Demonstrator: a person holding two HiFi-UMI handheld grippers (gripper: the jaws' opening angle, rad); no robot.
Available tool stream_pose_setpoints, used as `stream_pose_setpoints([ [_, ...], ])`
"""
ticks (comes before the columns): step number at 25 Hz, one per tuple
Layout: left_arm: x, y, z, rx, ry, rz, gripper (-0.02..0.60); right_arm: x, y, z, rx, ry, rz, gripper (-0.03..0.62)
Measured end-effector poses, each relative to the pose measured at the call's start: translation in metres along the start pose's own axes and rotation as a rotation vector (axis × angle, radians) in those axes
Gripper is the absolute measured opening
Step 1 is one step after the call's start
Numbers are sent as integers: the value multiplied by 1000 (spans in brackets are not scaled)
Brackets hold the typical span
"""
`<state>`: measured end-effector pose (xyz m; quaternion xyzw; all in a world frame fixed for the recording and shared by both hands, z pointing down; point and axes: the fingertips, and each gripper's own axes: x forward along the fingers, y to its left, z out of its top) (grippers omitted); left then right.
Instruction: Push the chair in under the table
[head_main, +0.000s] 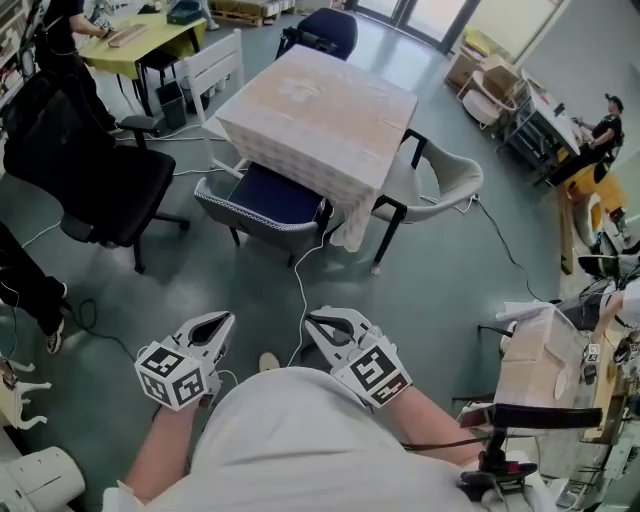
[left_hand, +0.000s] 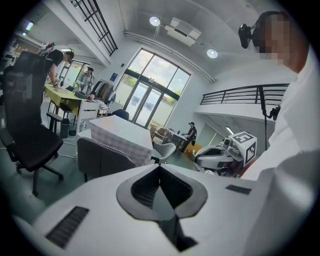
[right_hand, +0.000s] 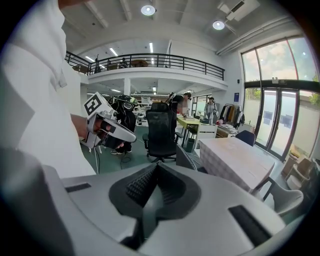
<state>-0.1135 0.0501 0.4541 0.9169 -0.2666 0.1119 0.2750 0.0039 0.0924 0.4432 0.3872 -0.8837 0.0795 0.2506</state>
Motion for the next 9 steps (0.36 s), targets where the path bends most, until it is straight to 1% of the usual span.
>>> stream_pose_setpoints([
  [5, 8, -3, 8, 10, 13, 6, 12, -1, -7, 7, -1, -1, 3, 14],
  [9, 15, 1, 12, 8, 13, 24, 12, 3, -15, 12, -13, -14, 22, 14],
])
